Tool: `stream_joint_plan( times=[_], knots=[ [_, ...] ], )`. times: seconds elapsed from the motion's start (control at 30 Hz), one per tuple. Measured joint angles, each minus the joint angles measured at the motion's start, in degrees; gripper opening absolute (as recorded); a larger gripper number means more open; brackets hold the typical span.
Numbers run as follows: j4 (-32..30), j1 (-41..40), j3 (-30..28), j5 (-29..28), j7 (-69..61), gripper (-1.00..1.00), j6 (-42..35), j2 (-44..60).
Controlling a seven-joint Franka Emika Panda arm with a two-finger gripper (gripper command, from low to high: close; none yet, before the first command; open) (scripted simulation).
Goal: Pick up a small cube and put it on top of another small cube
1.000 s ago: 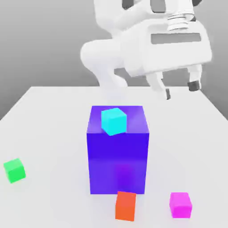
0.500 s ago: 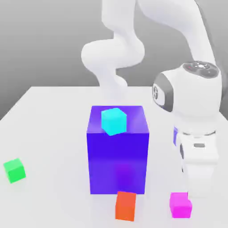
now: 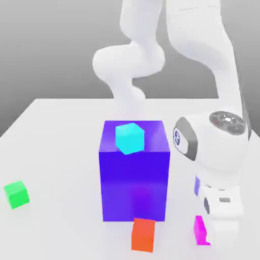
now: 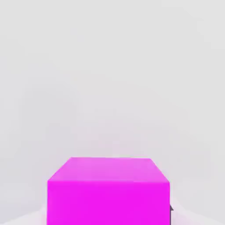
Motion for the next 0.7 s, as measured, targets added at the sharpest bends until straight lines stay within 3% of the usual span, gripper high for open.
stream_joint_plan(
  times=[0.1, 0.37, 0.57, 0.7],
  knots=[
    [1.0, -2.7, -1.3, 3.4, 0.5, -1.0, -2.5, -4.2],
    [1.2, -14.8, -12.3, 9.9, 3.5, -1.0, -5.1, -10.3],
    [-1.3, -30.1, -22.5, 9.0, 7.9, -1.0, -6.8, -13.6],
    [-5.5, -40.6, -29.2, 1.9, 12.8, -1.0, -8.0, -14.4]
  ],
)
